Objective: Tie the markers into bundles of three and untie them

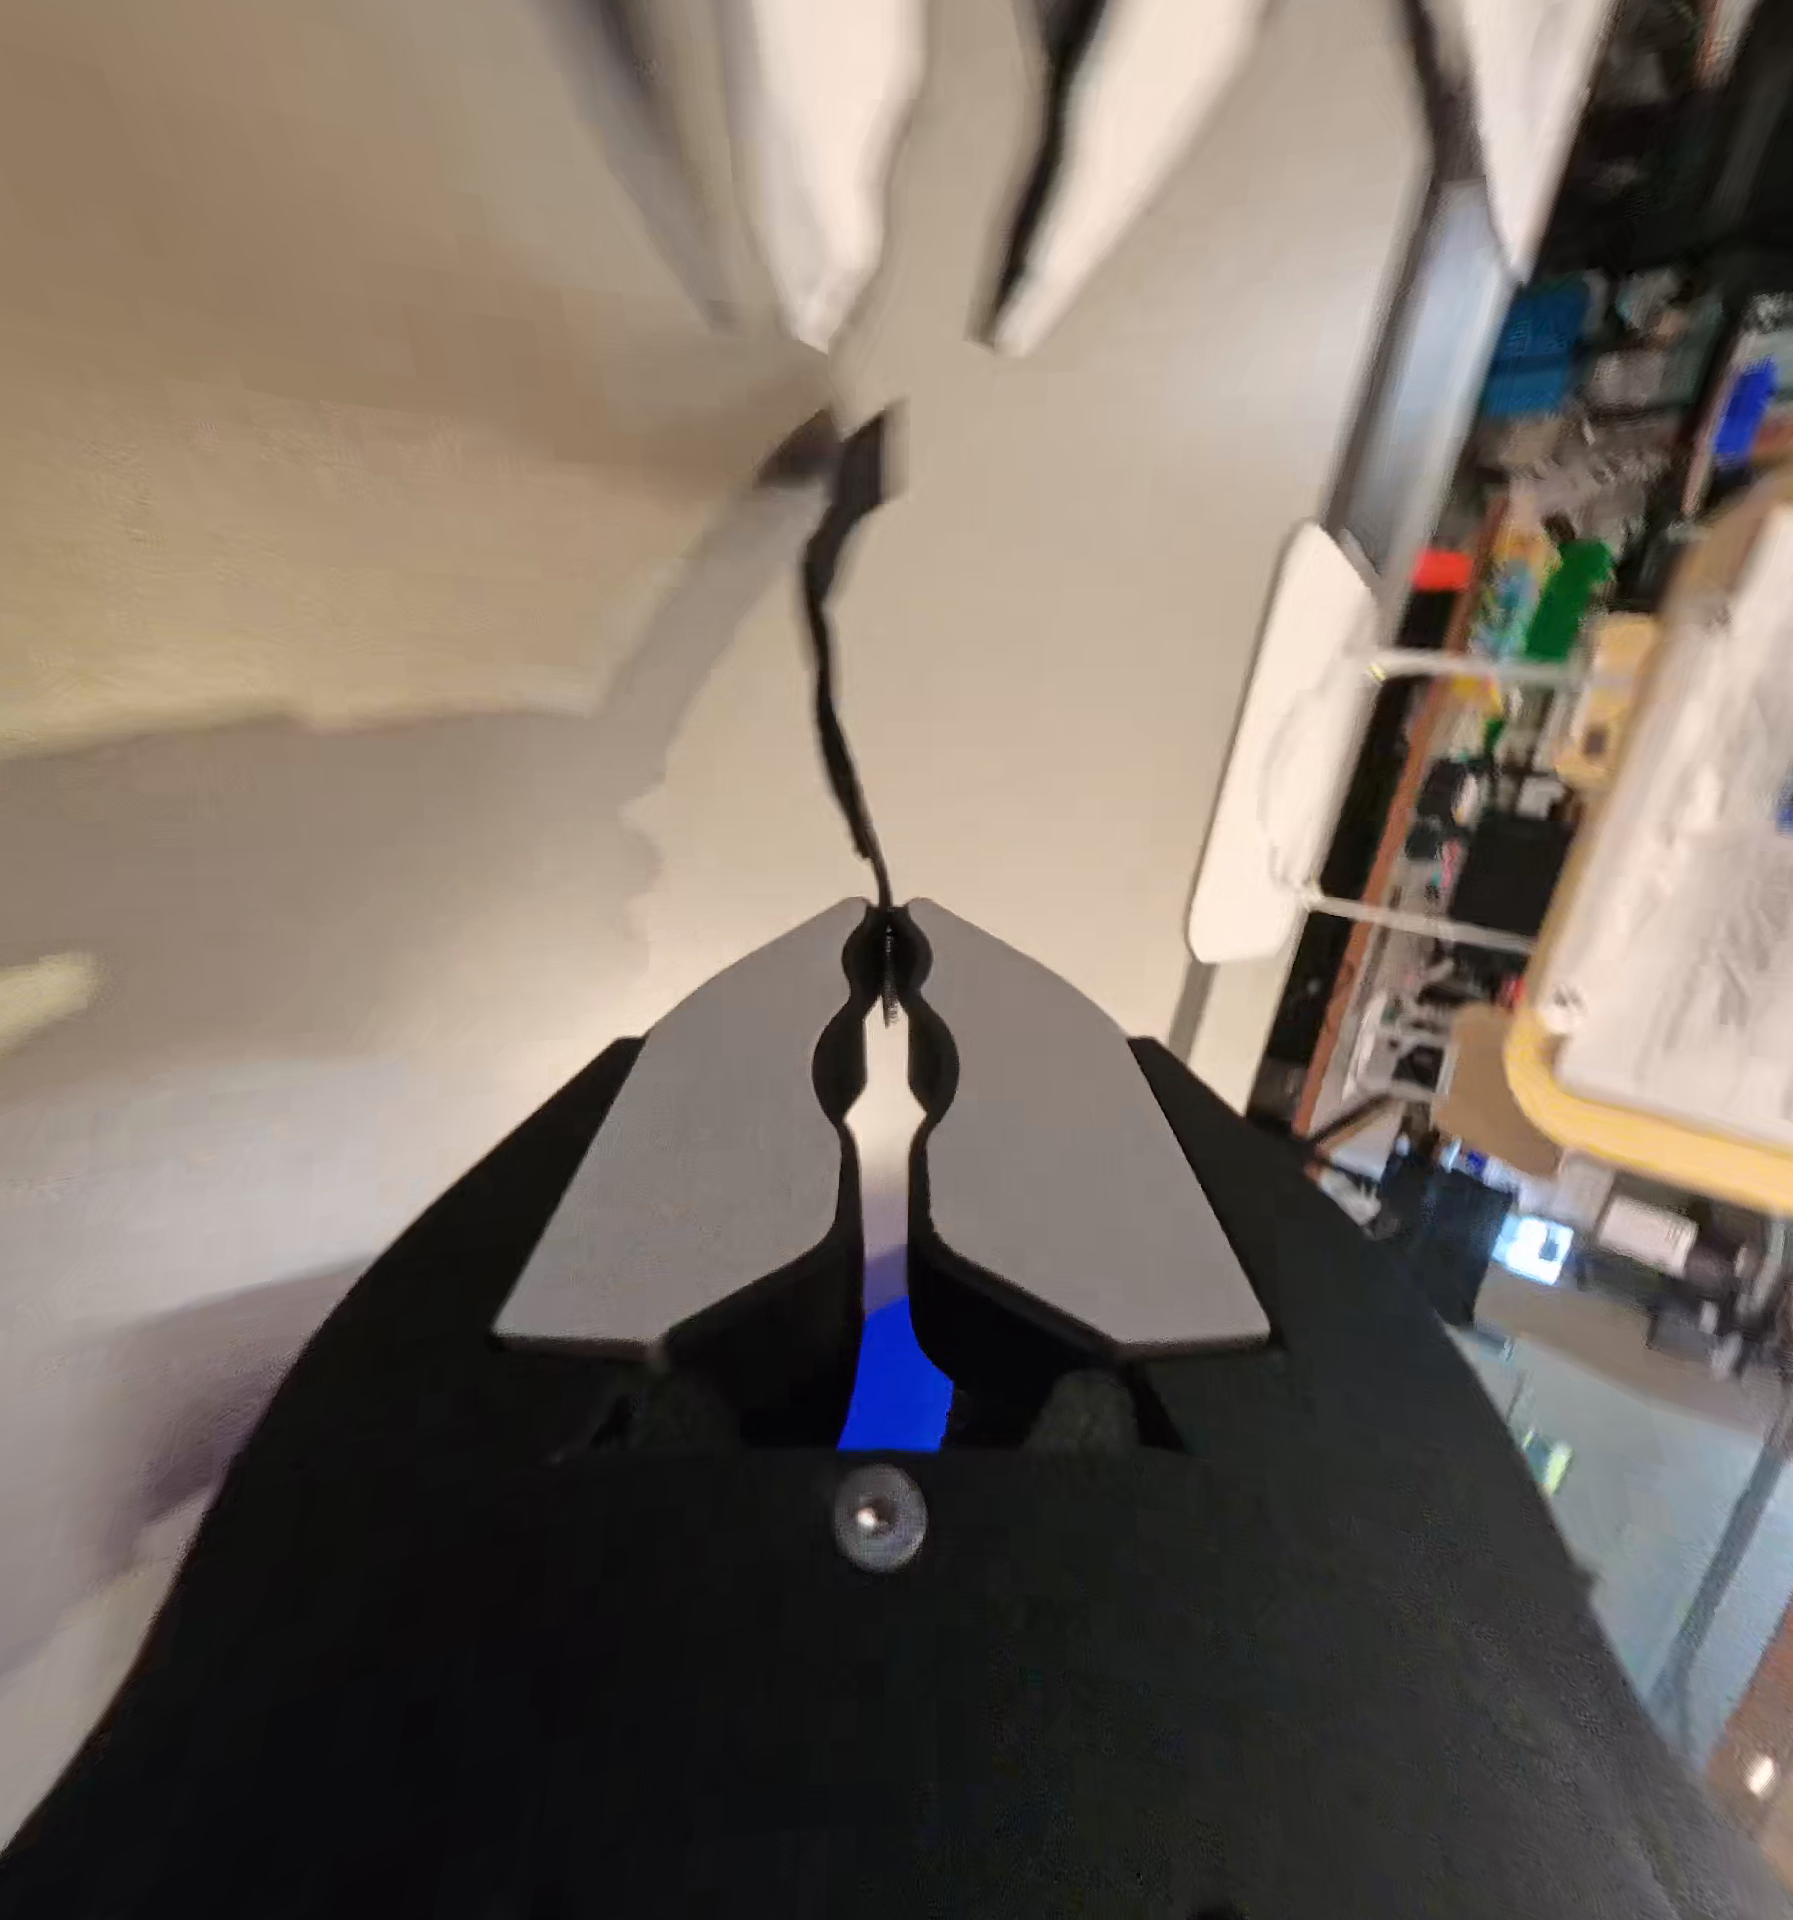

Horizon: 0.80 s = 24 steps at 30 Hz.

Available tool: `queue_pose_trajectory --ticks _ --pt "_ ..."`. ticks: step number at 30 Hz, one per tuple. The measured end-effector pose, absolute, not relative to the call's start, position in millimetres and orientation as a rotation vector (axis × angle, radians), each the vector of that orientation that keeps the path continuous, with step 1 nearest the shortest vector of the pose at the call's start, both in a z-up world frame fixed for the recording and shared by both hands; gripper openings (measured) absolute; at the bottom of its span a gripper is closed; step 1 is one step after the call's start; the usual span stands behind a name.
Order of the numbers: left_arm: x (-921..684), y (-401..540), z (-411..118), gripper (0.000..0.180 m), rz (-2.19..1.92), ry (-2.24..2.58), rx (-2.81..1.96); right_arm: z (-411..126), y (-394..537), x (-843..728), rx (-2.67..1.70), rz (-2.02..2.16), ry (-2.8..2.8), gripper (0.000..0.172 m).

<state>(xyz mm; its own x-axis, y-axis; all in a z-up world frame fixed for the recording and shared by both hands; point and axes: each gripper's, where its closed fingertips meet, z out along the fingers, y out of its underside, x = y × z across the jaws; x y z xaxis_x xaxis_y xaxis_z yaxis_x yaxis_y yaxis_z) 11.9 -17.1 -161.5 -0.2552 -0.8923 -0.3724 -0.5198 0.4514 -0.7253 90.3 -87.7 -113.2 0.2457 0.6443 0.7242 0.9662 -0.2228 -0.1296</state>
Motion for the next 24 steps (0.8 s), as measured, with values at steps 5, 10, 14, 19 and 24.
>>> queue_pose_trajectory --ticks 5,10,14,19,24 --pt "13 -20 -164 0.036 -0.612 1.927 -1.186 -27 -104 175 -2.031 -0.798 -0.949 0.001" --pt "13 -23 -173 0.036 -0.607 1.956 -1.192 -3 -151 285 -2.156 -0.953 -0.525 0.002" --pt "14 -24 -176 0.036 -0.607 1.968 -1.194 -49 -187 337 -2.408 -0.86 -0.184 0.002" --pt "14 -25 -178 0.036 -0.604 1.974 -1.193 -101 -174 367 -2.464 -0.557 0.248 0.002" --pt "14 -23 -176 0.036 -0.604 1.96 -1.2 -133 -132 369 -2.384 -0.084 0.574 0.011"
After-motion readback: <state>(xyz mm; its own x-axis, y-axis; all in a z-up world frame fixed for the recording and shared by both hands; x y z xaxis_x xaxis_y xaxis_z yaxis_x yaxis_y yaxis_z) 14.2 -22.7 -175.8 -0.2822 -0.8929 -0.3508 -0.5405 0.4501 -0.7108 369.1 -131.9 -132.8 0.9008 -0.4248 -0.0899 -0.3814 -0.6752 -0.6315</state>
